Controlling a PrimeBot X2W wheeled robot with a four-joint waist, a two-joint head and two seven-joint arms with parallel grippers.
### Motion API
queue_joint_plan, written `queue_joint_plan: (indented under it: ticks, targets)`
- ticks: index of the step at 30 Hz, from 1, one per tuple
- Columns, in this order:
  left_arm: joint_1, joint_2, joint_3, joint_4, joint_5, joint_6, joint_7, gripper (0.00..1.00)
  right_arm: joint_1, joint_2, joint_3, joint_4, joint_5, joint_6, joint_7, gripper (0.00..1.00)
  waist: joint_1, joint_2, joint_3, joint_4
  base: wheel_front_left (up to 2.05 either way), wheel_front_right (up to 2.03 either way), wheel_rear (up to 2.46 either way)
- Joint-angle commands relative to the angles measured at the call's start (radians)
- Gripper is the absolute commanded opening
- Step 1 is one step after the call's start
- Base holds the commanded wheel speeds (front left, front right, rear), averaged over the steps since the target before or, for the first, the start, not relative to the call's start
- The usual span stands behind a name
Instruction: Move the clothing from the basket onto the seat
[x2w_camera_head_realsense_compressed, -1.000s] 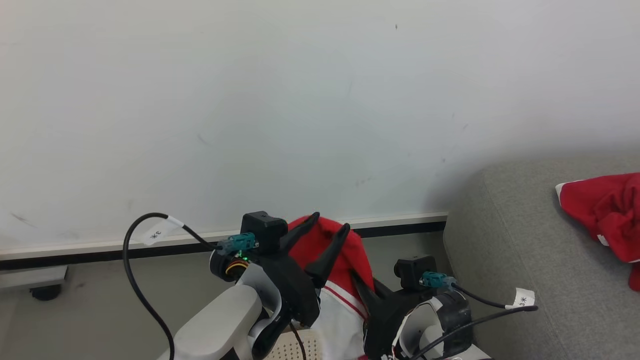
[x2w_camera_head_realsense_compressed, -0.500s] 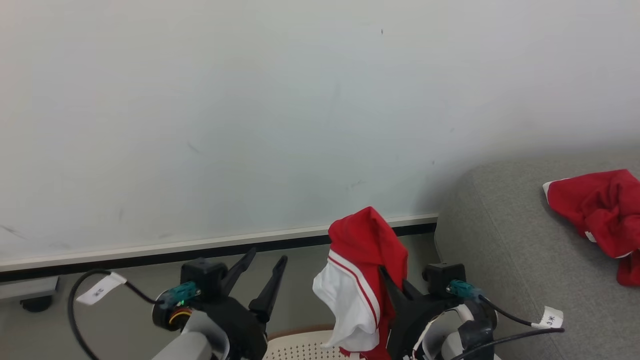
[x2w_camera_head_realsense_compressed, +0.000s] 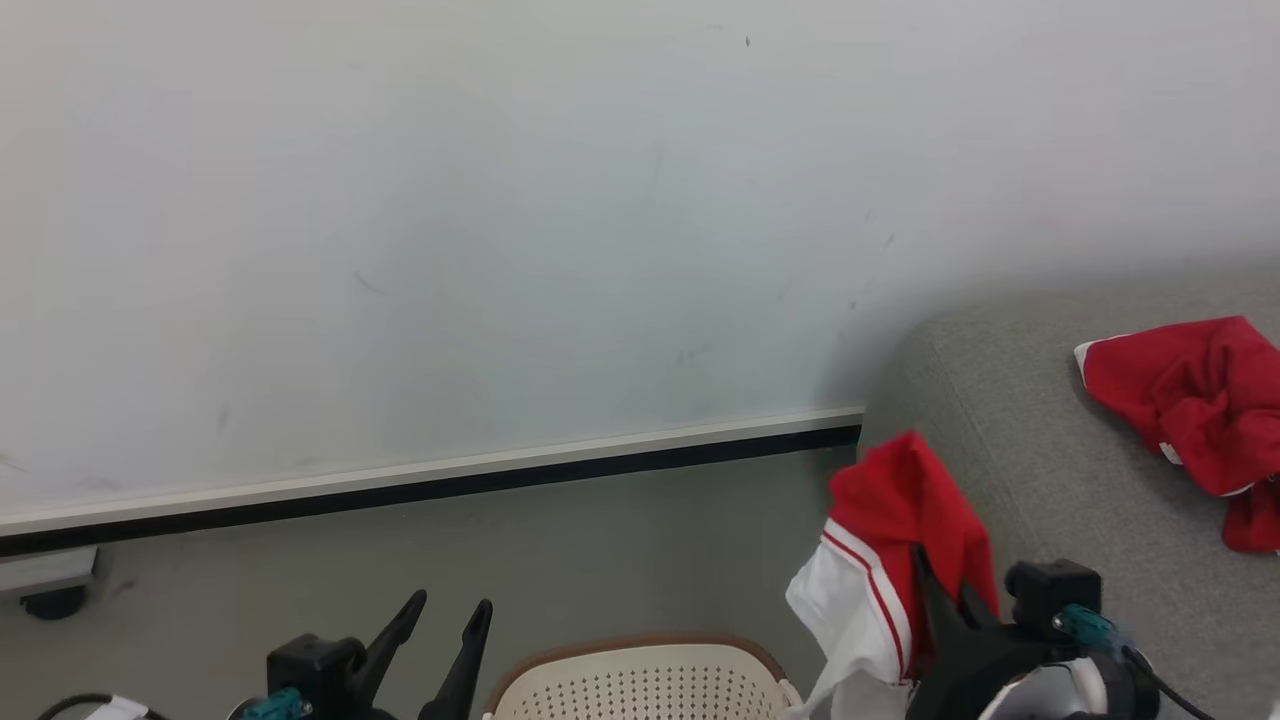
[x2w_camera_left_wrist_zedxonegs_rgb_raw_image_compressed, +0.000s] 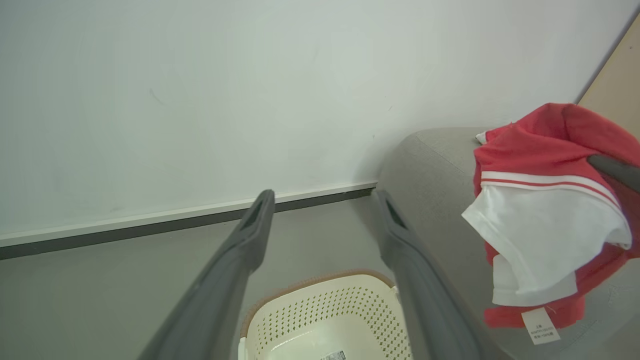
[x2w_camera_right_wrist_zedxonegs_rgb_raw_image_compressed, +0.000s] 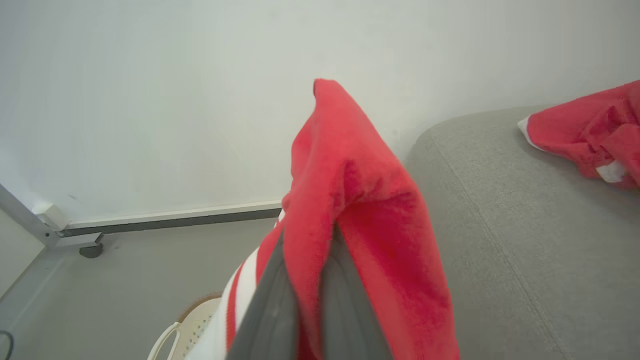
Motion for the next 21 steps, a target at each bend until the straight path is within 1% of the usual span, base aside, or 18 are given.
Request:
queue_joint_plan:
  ticks: [1,4,8,14,16,21]
  targets:
    - [0.026,0.013,0.005,-0.016,0.016,0.008,-0.006,1.0,0.035,0.002,-0.021,-0.042,-0.016,0.0,0.015,0.0,0.0,0.0,0.006,-0.005,0.0,0.0,0.0]
    - [0.052,0.021,0.004,-0.056,0.022,0.015,-0.006,1.0,0.098,0.01,-0.063,-0.147,-0.044,0.0,0.058,0.0,0.0,0.0,0.015,-0.018,0.0,0.0,0.0]
    - [0.07,0.028,-0.003,-0.085,0.02,0.025,0.002,1.0,0.154,0.017,-0.07,-0.248,-0.073,0.0,0.086,0.0,0.0,0.0,0.026,-0.056,0.0,0.0,0.0]
    - [0.072,0.022,-0.014,-0.111,0.025,0.027,0.004,1.0,0.179,0.024,-0.065,-0.322,-0.079,0.0,0.097,0.0,0.0,0.0,0.05,-0.154,0.0,0.0,0.0]
    - [0.067,0.016,-0.017,-0.115,0.029,0.032,0.007,1.0,0.179,0.026,-0.053,-0.334,-0.083,0.0,0.094,0.0,0.0,0.0,0.061,-0.198,0.0,0.0,0.0]
    - [0.052,-0.005,-0.028,-0.11,0.036,0.023,0.005,1.0,0.179,0.027,-0.048,-0.348,-0.084,0.0,0.093,0.0,0.0,0.0,0.085,-0.292,0.0,0.0,0.0]
